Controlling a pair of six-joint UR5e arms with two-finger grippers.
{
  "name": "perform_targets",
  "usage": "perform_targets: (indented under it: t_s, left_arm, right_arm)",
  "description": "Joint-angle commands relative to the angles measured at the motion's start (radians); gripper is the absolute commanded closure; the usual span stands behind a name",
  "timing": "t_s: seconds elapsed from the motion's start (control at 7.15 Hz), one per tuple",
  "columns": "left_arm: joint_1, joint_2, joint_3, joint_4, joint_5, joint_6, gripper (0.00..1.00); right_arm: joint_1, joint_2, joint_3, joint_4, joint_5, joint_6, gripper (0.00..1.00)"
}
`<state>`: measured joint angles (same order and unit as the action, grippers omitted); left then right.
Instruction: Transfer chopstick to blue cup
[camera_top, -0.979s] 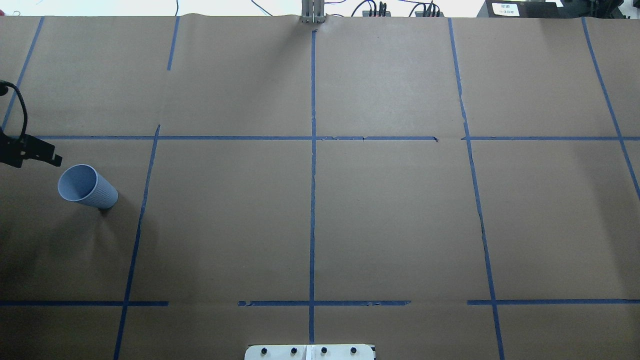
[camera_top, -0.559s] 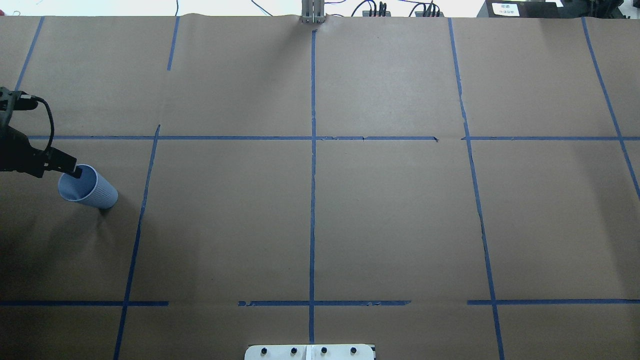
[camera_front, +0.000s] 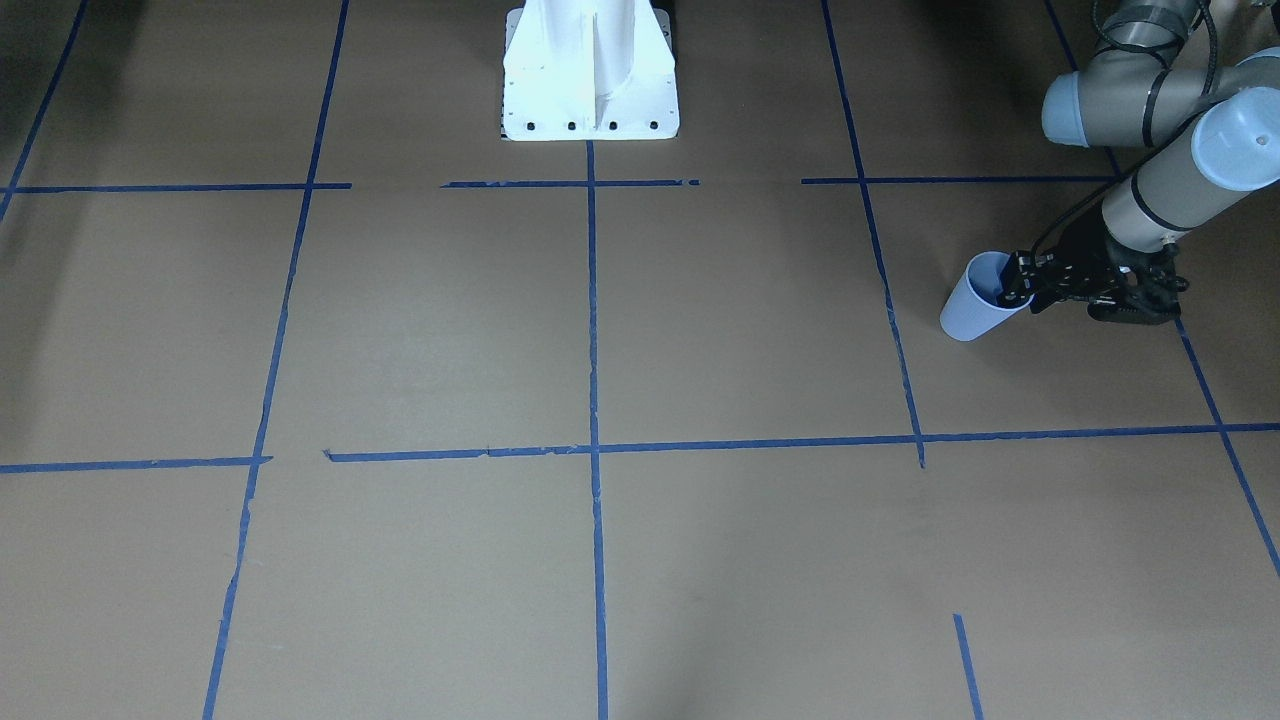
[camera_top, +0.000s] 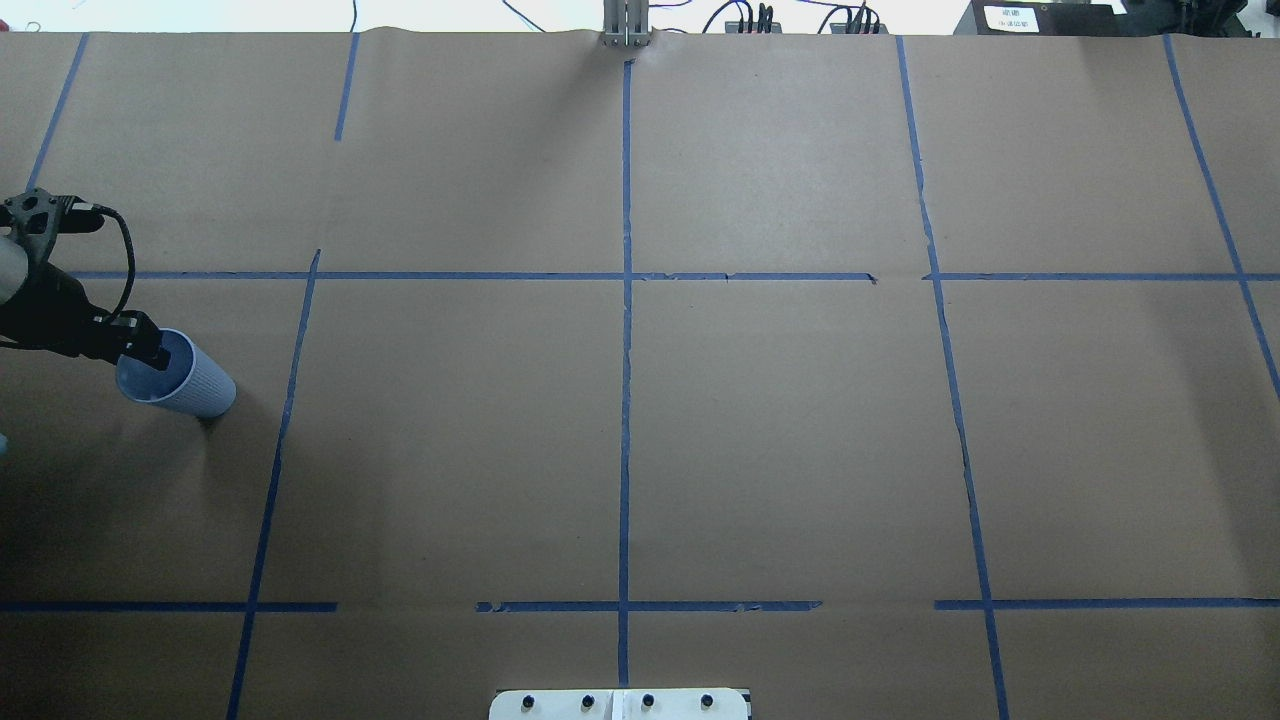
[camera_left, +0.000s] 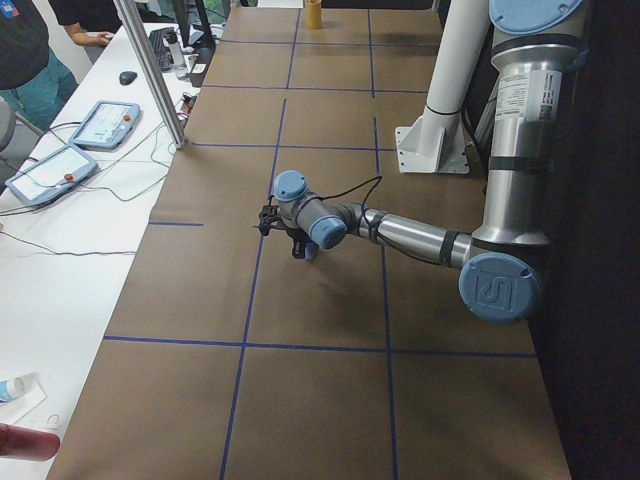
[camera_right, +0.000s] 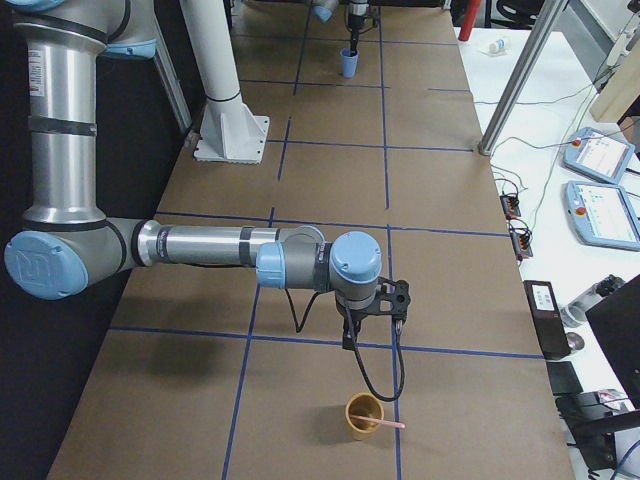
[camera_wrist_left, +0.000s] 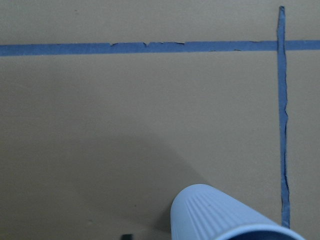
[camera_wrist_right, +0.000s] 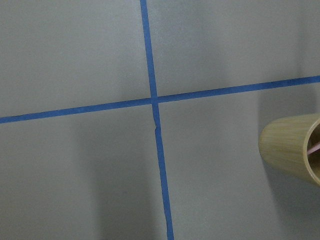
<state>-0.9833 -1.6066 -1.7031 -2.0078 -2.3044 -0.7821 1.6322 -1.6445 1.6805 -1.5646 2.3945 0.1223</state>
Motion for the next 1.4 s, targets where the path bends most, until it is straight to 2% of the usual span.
perform_targets:
  t_s: [0.0, 0.14, 0.28, 0.42, 0.56, 0.7, 0.98, 1.12, 1.26]
  left_arm:
    - [-0.003, -0.015, -0.036, 0.017, -0.009, -0.026, 0.99]
    - [-0.008, -0.022, -0.137, 0.144, -0.01, -0.037, 1.0]
    - [-0.008, -0.123, -0.239, 0.384, -0.003, -0.039, 1.0]
    - [-0.008, -0.309, -0.272, 0.62, 0.003, -0.051, 1.0]
    - [0.014, -0.426, -0.261, 0.697, 0.008, -0.119, 1.0]
    - [0.114, -0.509, -0.241, 0.693, 0.092, -0.27, 1.0]
    - [0.283, -0.724, -0.057, 0.64, 0.222, -0.47, 1.0]
    - [0.334, -0.751, 0.041, 0.495, 0.267, -0.535, 1.0]
    - [0.356, -0.786, 0.137, 0.404, 0.276, -0.56, 1.0]
  right_arm:
    - [0.0, 0.0, 0.002, 0.0, 0.0, -0.001, 0.0]
    - [0.0, 0.0, 0.005, 0.0, 0.003, -0.001, 0.0]
    - [0.0, 0.0, 0.008, 0.0, 0.003, 0.002, 0.0]
    - [0.002, 0.0, 0.01, 0.002, 0.0, 0.003, 0.0]
    - [0.002, -0.001, 0.013, 0.002, 0.0, 0.005, 0.0]
    - [0.002, -0.003, 0.015, 0.002, -0.002, 0.007, 0.0]
    - [0.002, -0.003, 0.024, 0.002, 0.002, 0.026, 0.0]
    - [0.002, -0.003, 0.027, 0.002, 0.003, 0.028, 0.0]
    - [0.002, -0.001, 0.03, 0.0, 0.006, 0.028, 0.0]
